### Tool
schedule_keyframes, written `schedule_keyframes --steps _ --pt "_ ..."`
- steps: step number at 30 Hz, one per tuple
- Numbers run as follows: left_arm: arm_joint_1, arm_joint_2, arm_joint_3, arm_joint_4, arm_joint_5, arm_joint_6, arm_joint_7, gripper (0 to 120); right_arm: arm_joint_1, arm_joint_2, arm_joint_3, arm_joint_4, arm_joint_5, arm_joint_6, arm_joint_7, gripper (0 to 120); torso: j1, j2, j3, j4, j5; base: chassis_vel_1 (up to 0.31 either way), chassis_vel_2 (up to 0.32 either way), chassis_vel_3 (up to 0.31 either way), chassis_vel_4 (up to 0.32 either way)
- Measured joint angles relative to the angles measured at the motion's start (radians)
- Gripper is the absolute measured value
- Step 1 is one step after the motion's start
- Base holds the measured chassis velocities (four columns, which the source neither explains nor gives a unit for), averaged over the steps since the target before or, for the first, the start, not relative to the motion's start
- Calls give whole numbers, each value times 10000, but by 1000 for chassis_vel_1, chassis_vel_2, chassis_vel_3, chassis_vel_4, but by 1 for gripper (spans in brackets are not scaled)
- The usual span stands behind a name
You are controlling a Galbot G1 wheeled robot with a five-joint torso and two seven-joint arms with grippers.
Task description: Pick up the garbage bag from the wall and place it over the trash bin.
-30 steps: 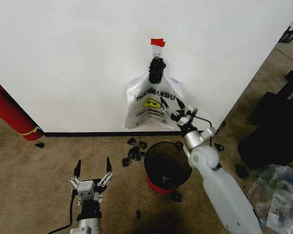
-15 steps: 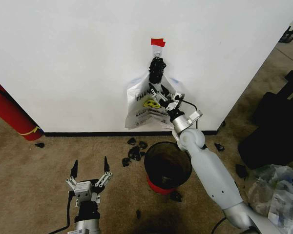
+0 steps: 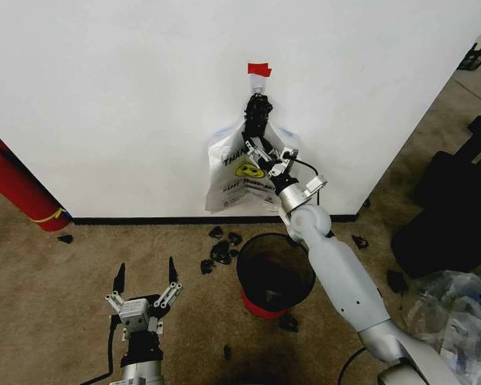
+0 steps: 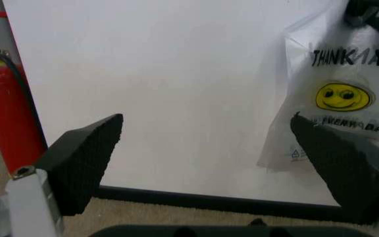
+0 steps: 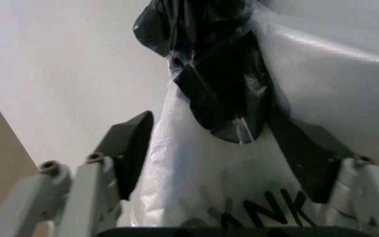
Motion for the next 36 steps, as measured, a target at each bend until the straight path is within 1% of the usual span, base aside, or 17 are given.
schedule_keyframes --steps 6,7,8,13,15,17,23,28,36 --pt "-1 -1 2 6 5 -3 1 100 123 18 9 -113 19 -2 32 37 -1 0 0 0 0 0 0 0 0" --pt "-1 -1 2 6 5 -3 1 100 123 18 9 -113 19 -2 32 37 -1 0 0 0 0 0 0 0 0" --pt "-2 0 3 11 5 -4 1 100 143 23 18 -141 21 -2 40 34 -1 0 0 0 0 0 0 0 0" --pt "-33 9 21 69 5 -4 4 100 204 26 44 -230 29 -2 78 10 -1 0 0 0 1 0 0 0 0" --pt "-34 7 26 72 5 -4 4 100 209 26 53 -235 29 -2 95 8 0 0 0 0 1 0 0 0 0" --pt "-35 -1 39 72 8 -4 4 100 209 29 81 -238 24 -3 151 0 0 0 0 0 1 0 0 0 0" --pt "-52 -14 45 73 13 -5 5 100 95 55 172 -121 17 2 225 0 0 0 0 0 1 0 0 0 0" --pt "-86 -12 84 96 14 -5 10 100 -203 -61 199 313 0 18 259 0 0 0 0 0 2 0 0 0 0" --pt "-105 -5 127 112 26 -10 16 100 -896 -448 273 1274 -192 36 296 0 0 0 -1 -1 2 0 0 0 0"
